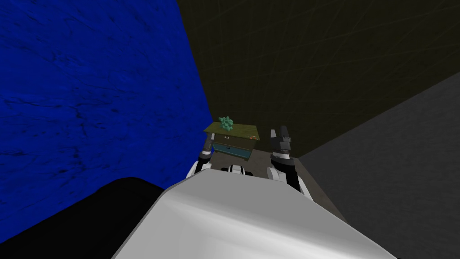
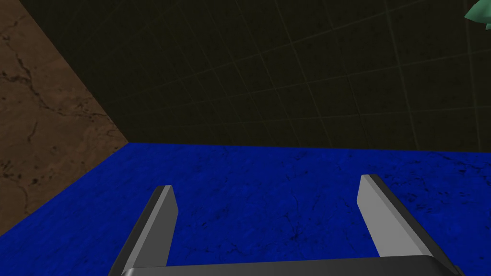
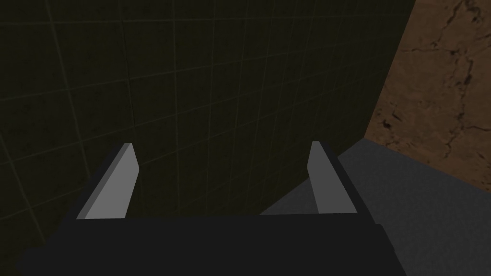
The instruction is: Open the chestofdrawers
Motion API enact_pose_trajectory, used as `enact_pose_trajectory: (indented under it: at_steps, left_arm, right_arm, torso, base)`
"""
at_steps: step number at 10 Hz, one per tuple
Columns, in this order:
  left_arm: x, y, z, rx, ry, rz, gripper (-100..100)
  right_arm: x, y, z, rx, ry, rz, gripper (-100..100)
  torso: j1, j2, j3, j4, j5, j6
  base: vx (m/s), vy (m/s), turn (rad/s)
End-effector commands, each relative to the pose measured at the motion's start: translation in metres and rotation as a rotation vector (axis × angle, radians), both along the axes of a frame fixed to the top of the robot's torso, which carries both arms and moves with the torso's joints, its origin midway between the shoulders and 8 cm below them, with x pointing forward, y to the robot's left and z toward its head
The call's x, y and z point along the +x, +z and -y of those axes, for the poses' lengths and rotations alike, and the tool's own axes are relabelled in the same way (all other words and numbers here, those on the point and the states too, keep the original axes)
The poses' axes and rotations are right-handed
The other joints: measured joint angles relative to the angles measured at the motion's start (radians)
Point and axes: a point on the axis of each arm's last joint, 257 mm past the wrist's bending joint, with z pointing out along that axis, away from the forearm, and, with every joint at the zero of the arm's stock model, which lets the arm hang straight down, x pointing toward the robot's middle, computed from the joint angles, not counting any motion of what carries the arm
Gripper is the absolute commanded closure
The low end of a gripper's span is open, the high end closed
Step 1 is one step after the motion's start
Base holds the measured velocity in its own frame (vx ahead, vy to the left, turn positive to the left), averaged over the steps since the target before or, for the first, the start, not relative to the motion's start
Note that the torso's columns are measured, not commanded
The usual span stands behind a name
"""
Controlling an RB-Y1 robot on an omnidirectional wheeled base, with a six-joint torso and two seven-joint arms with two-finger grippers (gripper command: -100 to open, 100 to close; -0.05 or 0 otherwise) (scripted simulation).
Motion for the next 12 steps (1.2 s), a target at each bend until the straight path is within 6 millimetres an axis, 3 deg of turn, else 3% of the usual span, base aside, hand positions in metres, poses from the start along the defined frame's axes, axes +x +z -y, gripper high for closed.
enact_pose_trajectory:
  at_steps: [1,12]
  left_arm:
    - [0.007,-0.021,-0.001,0.022,-0.001,-0.022,-100]
    - [0.021,-0.099,-0.01,0.067,0.01,-0.128,-100]
  right_arm:
    - [0.0,0.0,0.0,0.0,0.0,0.0,0]
    - [0.0,0.0,0.0,0.0,0.0,0.0,0]
  torso:
    - [-0.001,0.0,0.0,0.0,0.0,0.0]
    - [0.0,0.0,0.0,0.0,0.0,0.0]
  base:
    - [0.062,-0.002,-0.009]
    - [0.048,0.0,-0.004]
